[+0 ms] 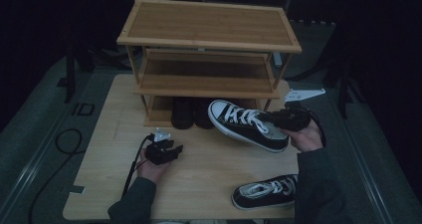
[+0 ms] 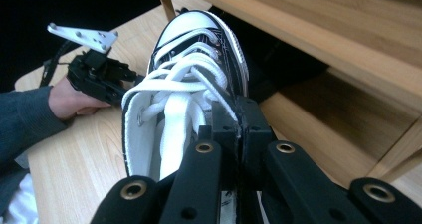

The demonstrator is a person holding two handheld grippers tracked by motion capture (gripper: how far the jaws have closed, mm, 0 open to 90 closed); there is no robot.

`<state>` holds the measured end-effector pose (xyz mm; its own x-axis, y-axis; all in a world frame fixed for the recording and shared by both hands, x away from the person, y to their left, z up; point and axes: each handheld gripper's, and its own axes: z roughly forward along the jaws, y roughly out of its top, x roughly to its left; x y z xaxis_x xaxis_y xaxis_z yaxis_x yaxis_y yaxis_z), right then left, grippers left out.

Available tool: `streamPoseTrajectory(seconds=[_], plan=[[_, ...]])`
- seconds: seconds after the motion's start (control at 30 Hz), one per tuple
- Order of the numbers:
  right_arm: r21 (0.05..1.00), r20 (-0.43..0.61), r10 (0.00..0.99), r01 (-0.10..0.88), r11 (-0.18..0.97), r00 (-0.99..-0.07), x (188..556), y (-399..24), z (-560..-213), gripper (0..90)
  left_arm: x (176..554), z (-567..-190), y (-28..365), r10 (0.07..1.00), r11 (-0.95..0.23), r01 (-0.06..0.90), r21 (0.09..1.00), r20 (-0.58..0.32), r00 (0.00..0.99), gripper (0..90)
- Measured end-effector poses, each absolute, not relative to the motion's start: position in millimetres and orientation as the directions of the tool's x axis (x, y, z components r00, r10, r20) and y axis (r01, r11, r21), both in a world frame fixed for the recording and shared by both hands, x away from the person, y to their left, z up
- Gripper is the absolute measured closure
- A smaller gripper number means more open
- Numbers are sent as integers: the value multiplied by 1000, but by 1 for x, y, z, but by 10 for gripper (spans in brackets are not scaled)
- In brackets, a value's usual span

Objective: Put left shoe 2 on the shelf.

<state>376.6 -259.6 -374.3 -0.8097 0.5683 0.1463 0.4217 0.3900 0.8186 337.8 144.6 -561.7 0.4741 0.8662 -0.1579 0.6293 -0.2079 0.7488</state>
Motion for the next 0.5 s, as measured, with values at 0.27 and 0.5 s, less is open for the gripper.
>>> streamPoseTrajectory(seconds=[0.27, 0.5], plan=[[825, 152, 560, 416, 382, -815, 379, -254, -360, 883, 338, -562, 145, 866, -208, 629, 749, -158, 474, 534], [836, 157, 564, 413, 360, -810, 383, -251, -351, 883, 338, -562, 145, 866, -208, 629, 749, -157, 474, 534]])
